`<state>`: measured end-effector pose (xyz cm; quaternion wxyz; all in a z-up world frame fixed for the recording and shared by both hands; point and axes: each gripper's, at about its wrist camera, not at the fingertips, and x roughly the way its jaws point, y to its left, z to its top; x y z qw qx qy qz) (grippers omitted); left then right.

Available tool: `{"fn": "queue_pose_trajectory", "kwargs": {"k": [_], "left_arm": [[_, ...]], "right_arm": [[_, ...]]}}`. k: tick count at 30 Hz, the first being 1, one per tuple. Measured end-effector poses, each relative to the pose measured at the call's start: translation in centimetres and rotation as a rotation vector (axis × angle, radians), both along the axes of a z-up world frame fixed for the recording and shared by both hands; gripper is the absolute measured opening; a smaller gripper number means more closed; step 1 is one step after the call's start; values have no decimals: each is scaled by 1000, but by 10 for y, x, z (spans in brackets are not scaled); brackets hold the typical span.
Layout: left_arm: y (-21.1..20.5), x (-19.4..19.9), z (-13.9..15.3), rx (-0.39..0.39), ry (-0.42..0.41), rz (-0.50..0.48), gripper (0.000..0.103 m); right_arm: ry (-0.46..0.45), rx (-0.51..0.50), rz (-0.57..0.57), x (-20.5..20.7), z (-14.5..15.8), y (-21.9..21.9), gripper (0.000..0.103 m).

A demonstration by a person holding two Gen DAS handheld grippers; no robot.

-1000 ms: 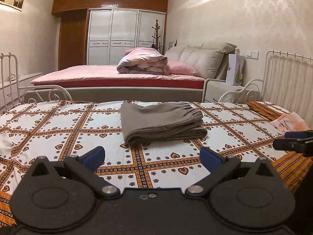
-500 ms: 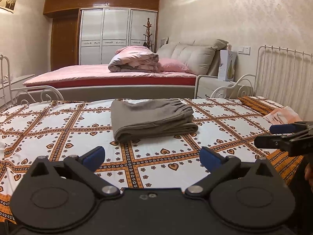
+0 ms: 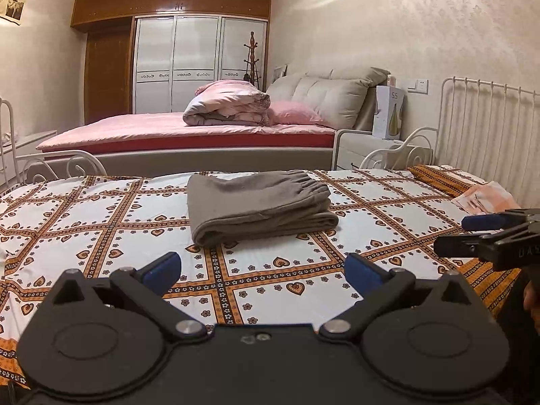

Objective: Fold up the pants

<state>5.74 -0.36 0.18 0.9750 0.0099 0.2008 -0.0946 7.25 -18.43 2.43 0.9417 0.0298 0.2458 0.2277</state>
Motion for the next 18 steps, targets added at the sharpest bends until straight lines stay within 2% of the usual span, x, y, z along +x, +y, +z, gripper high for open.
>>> {"fn": "queue_pose_trajectory", "kwargs": {"k": [18], "left_arm": [[1,-1,1,2,0,-9,97]], "right_arm": [[5,-7,-2,0,-1,1,103]]}}
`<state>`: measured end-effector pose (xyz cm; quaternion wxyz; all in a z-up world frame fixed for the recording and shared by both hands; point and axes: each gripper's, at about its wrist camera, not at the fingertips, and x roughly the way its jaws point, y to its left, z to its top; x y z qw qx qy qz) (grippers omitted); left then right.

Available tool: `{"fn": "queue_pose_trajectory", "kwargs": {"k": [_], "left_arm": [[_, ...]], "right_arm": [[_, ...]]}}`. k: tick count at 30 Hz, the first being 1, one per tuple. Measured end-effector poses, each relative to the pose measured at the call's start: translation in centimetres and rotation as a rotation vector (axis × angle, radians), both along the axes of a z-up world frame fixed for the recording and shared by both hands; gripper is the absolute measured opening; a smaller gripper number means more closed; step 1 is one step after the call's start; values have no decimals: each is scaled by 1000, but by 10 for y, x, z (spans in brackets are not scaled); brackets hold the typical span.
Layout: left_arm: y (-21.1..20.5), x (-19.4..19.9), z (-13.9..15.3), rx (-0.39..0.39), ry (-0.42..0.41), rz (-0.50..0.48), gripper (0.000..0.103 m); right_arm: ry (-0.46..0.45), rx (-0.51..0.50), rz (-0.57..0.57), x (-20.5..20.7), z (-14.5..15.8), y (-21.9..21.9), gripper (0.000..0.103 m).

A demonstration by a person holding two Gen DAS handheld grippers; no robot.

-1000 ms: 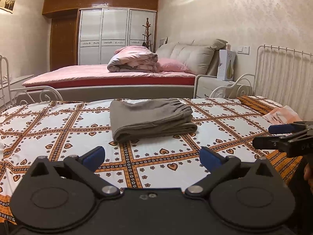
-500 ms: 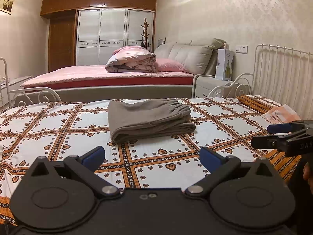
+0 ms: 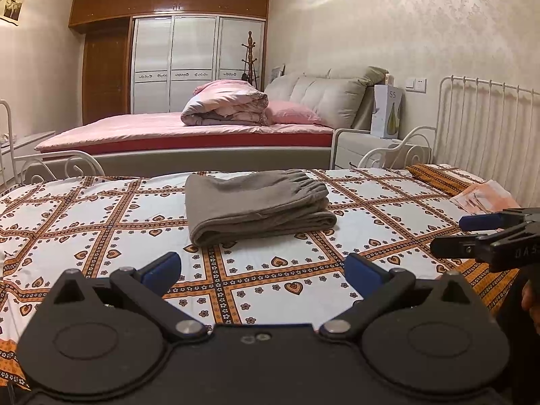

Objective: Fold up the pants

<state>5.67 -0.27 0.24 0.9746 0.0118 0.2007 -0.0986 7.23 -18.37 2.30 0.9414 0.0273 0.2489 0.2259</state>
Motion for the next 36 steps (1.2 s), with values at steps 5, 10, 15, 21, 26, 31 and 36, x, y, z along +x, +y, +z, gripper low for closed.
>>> {"fn": "queue_pose_trajectory", "kwargs": {"k": [5,10,15,21,26,31,36], "left_arm": [[0,0,0,1,2,-1,97],[0,0,0,0,2,-2,97],[-1,0,0,-1,3,-2,97],[-1,1,0,1,1,-3,97],[-1,1,0,0,1,-4,97],[-1,0,0,3,1,-8,97],[0,0,0,4,-3,-8,97]], "right_arm": [[4,6,-3,0,-1,-1,103],[8,7,-4,0,-1,-1,103],[9,4,-2,0,-2,-1,103],[9,4,-2,0,-2,0,103],[9,4,-2,0,-2,0,103],[9,3,-2,0,-2,0,103],[9,4,-3,0,-2,0,103]]}}
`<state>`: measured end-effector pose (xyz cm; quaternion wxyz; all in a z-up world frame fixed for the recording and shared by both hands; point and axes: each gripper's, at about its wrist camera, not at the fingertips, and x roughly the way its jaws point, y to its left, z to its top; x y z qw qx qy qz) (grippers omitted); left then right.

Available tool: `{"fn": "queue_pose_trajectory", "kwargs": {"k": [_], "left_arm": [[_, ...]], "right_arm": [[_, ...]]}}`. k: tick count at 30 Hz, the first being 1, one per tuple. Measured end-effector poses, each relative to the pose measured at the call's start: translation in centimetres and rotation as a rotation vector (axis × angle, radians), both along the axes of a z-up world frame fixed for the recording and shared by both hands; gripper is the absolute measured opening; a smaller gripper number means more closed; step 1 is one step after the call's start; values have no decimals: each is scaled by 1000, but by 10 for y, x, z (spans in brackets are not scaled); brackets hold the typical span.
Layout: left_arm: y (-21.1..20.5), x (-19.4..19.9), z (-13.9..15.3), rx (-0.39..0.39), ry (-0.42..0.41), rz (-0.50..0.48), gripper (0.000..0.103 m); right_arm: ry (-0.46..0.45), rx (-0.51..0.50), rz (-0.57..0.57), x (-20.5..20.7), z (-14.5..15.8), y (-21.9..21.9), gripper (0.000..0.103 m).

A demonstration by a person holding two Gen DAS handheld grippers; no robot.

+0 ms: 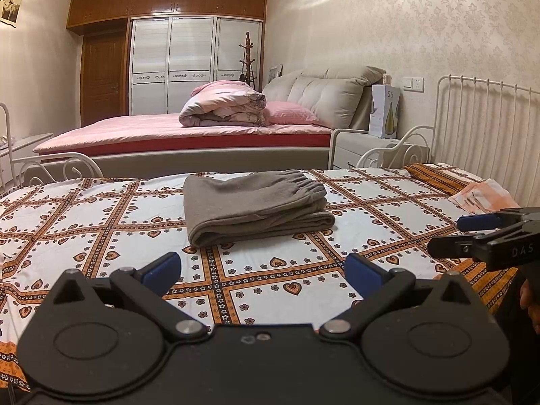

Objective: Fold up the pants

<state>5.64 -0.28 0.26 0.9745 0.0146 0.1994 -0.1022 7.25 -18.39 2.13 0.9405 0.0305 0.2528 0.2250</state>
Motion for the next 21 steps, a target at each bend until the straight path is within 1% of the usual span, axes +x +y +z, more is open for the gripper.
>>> {"fn": "queue_pose_trajectory", "kwargs": {"k": [14,21], "left_arm": [[-2,-3,1,4,-20,-37,97],[-3,-4,1,6,-22,-39,97]], "right_arm": [[0,-2,1,0,0,0,103],[-1,-3,1,0,1,0,103]]}}
